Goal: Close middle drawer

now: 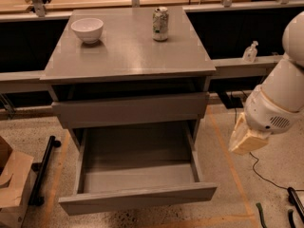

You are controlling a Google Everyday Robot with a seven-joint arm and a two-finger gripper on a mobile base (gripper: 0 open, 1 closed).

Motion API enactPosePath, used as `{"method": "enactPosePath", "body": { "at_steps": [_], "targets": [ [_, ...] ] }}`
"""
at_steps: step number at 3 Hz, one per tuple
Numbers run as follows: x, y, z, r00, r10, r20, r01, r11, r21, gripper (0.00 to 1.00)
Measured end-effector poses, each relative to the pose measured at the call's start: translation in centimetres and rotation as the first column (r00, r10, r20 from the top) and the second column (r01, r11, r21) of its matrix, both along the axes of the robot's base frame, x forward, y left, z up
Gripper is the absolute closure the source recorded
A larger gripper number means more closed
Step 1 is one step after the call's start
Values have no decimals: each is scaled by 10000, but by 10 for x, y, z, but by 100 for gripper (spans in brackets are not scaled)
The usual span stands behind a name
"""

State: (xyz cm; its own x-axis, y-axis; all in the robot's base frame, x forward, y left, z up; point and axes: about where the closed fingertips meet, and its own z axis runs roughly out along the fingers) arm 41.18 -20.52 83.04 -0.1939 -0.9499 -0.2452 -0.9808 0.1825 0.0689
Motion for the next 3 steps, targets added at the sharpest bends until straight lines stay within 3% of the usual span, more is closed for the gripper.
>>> {"method": "enactPosePath", "body": {
  "at_steps": [1,2,3],
  "targets": [
    [-10,5,-55,9942,275,-1041,-233,9989,414,100],
    [-22,11,-105,9749,338,-2199,-103,9942,1069,100],
    [-22,12,-108,9730,357,-2282,-142,9954,951,100]
  ]
}}
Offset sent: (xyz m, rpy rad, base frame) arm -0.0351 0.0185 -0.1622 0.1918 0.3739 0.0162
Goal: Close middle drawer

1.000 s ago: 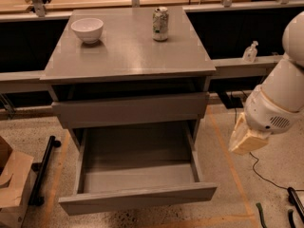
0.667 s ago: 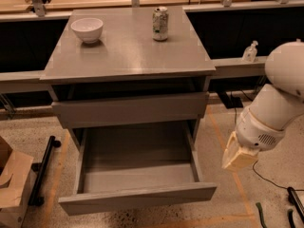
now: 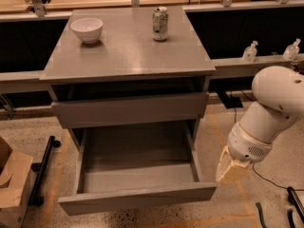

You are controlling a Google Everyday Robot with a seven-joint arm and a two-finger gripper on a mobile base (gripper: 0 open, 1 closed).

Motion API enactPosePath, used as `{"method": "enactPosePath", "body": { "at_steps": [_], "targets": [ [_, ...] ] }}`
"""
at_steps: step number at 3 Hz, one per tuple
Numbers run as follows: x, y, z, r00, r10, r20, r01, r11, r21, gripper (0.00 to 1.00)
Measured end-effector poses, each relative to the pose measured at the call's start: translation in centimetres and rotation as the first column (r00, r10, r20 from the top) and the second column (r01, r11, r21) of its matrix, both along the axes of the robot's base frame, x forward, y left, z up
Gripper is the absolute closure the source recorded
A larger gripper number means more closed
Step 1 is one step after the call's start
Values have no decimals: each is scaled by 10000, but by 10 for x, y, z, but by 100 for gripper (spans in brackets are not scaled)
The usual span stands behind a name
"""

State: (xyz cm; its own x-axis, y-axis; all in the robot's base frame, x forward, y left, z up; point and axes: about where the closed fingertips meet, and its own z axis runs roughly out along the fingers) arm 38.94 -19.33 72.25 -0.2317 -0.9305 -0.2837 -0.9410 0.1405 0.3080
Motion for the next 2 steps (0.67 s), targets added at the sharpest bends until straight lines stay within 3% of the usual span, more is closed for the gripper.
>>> {"method": "enactPosePath", "body": {
  "at_steps": [2],
  "targets": [
    [17,24,-50,9979,520,-393,-484,9949,881,100]
  ]
}}
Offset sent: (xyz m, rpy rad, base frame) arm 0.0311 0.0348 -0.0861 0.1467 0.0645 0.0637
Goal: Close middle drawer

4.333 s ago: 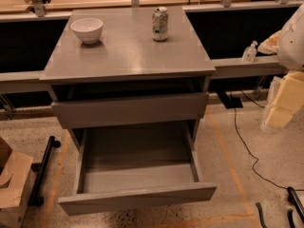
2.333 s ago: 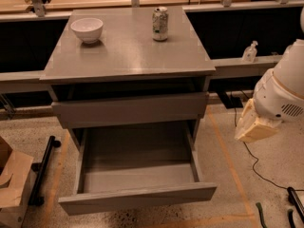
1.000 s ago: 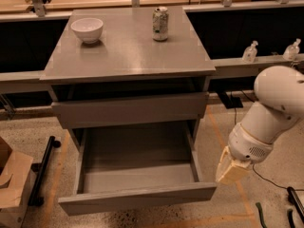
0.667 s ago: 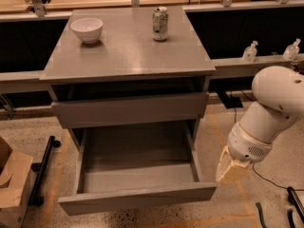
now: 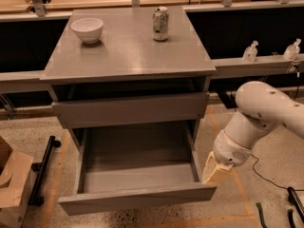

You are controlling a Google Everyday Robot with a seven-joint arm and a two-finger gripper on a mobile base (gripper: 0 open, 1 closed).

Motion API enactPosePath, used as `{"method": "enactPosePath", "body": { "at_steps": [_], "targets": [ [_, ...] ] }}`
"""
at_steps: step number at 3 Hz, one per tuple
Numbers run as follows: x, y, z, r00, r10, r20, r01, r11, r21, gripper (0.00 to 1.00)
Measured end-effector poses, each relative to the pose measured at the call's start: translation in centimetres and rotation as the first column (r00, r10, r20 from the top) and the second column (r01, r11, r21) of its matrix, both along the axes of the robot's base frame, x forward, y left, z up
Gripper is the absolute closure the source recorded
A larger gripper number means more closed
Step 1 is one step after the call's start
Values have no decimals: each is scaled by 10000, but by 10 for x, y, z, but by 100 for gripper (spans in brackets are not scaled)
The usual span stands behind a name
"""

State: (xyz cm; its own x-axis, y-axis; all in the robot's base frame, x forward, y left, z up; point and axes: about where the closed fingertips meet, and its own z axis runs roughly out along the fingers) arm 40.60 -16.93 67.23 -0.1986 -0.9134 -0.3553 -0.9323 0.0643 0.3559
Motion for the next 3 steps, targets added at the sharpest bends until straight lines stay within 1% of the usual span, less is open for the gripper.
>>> {"method": "enactPosePath", "body": {
  "at_steps": [1,2,3],
  "targets": [
    [2,8,-36,9997,37,-257,-29,9996,283,100],
    [-5,19,-74,9991,48,-420,-15,9968,794,100],
    [-4,20,-79,9992,20,-407,14,9965,839,100]
  ]
}}
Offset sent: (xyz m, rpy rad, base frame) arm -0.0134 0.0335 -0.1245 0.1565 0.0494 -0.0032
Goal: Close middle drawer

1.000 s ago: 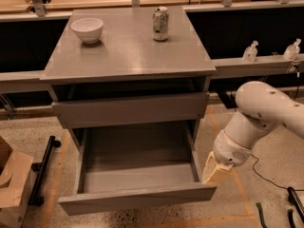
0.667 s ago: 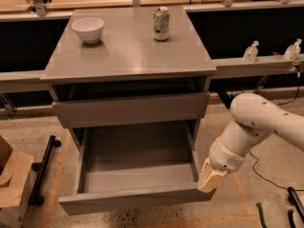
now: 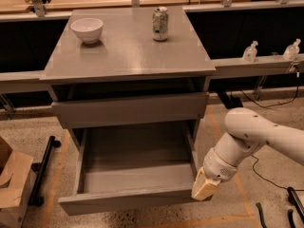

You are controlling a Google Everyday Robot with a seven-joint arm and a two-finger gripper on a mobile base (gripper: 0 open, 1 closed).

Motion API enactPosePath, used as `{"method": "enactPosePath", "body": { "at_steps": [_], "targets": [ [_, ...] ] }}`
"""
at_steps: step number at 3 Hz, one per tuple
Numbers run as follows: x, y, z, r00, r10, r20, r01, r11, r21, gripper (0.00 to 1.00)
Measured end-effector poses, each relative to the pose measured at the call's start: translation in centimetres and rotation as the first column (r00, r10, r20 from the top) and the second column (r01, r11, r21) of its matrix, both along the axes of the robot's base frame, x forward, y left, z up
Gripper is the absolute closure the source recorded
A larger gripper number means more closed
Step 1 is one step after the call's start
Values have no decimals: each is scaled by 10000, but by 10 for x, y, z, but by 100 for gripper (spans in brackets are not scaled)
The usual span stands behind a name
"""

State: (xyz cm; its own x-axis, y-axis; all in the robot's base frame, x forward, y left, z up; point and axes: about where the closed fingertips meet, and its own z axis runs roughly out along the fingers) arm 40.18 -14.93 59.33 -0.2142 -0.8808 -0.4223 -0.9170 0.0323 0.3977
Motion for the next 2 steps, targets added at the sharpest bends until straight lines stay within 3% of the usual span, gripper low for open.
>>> {"method": "enactPosePath", "body": {
  "at_steps": [2],
  "targets": [
    [-5,10,-46,9975,630,-313,-661,9920,-1073,100]
  ]
}}
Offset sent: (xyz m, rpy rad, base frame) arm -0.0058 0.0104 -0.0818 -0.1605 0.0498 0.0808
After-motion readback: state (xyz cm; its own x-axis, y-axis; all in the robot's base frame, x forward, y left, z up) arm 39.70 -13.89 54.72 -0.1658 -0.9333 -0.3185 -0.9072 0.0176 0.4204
